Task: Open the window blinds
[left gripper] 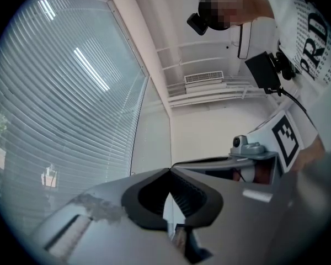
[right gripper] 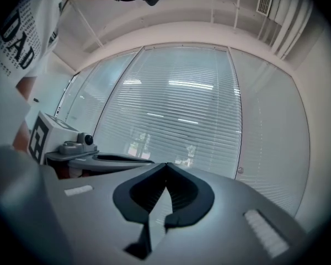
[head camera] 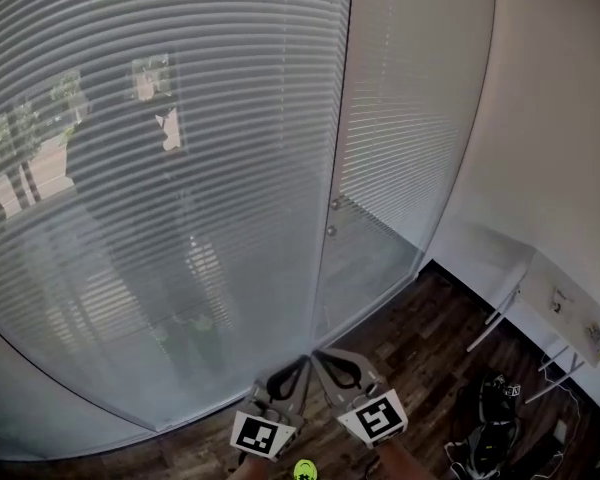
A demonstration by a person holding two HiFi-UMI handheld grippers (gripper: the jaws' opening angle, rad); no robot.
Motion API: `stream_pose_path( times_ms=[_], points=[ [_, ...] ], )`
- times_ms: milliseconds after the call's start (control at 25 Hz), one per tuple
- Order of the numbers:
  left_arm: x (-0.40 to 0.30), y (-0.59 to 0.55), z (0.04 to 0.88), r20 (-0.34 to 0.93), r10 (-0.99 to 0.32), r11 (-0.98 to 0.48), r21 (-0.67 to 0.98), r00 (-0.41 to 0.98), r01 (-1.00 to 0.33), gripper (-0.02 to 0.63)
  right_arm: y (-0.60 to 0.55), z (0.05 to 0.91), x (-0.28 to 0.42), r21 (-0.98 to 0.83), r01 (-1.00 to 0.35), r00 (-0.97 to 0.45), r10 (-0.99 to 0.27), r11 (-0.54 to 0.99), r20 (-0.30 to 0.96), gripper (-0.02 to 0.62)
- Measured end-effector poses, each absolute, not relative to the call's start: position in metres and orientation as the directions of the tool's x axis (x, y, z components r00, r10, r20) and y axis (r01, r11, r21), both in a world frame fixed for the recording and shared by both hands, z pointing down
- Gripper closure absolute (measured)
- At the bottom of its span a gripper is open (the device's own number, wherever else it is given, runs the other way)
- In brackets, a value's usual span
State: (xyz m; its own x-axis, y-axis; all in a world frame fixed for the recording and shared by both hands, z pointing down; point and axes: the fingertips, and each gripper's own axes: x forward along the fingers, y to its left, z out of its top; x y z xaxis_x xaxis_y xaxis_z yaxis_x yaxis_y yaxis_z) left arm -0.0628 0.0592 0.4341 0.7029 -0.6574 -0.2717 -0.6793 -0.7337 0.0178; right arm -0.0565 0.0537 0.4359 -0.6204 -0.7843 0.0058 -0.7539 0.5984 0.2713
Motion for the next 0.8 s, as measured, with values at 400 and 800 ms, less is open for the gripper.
stream_pose_path(
  times_ms=[400,800],
  points=[
    [-0.026,0.019,0.432,-0.277,-0.665,-0.722,0.001,0.694,-0.692,0.615,0.014,0.435,-0.020,0.252,-0.757,-0.629,-0.777,0.602,-0.031,0.588],
    [-0.017,-0.065,0.435,-0.249,-0.676,-0.717,0.007,0.693,-0.697,0.615,-0.070,0.439,-0.010,0.230,-0.759,-0.625,-0.780,0.610,0.007,0.588]
  ],
)
